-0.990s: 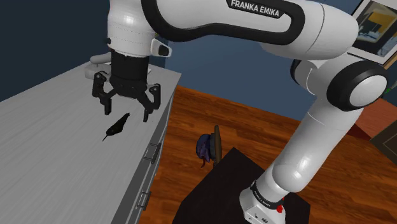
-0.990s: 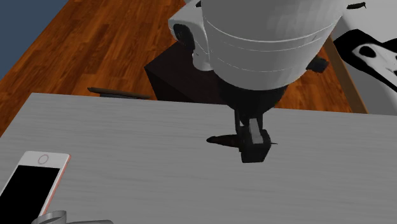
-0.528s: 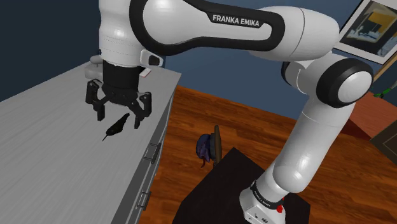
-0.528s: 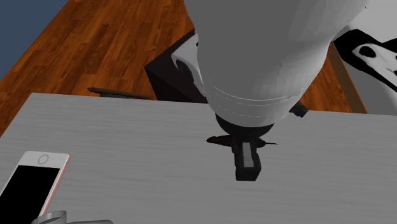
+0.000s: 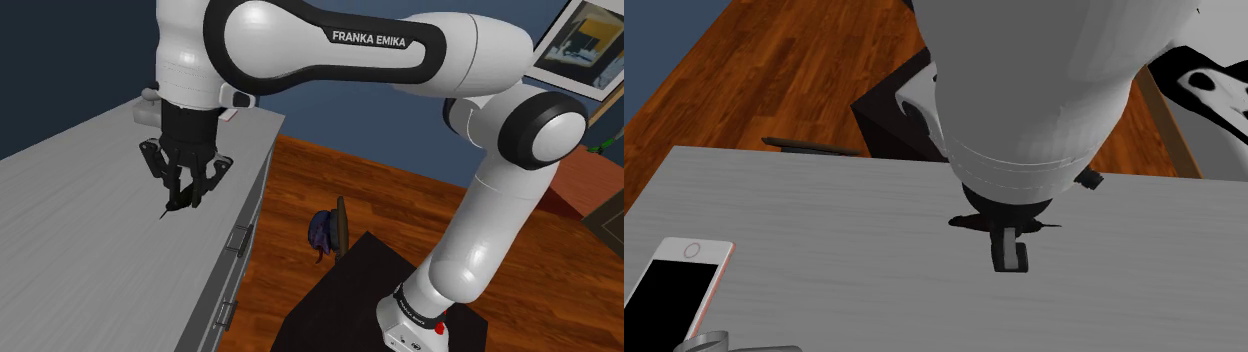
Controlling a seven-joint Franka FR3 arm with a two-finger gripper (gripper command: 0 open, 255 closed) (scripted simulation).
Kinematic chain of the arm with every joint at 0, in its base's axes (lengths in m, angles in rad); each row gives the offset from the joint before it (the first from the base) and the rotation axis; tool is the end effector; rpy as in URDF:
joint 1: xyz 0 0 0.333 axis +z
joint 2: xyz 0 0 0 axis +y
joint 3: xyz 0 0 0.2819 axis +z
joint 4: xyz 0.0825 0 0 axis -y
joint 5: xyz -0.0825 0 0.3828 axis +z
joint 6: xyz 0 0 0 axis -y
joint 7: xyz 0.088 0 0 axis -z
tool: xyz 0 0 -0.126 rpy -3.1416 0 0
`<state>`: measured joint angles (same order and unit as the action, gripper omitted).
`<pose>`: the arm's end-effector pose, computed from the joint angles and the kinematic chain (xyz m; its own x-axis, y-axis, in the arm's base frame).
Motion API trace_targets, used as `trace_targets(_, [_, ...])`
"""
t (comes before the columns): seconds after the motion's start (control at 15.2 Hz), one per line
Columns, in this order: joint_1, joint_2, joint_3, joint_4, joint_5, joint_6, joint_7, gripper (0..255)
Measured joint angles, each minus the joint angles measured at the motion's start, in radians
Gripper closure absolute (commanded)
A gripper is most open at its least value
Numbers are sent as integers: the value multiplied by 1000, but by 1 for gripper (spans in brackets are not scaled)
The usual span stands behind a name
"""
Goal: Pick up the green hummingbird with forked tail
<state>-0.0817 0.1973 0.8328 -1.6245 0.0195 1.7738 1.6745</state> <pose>0.4568 0.3908 0.4852 0.5831 -0.7955 -0.1646 -0.8063 -0.5915 0.0022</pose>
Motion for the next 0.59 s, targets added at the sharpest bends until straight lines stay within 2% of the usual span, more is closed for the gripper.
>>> trace_targets(0.4, [2,4,0,6,-2,-7,3,255])
trace_targets(0.59, [4,7,1,33,-2,-40,7,255])
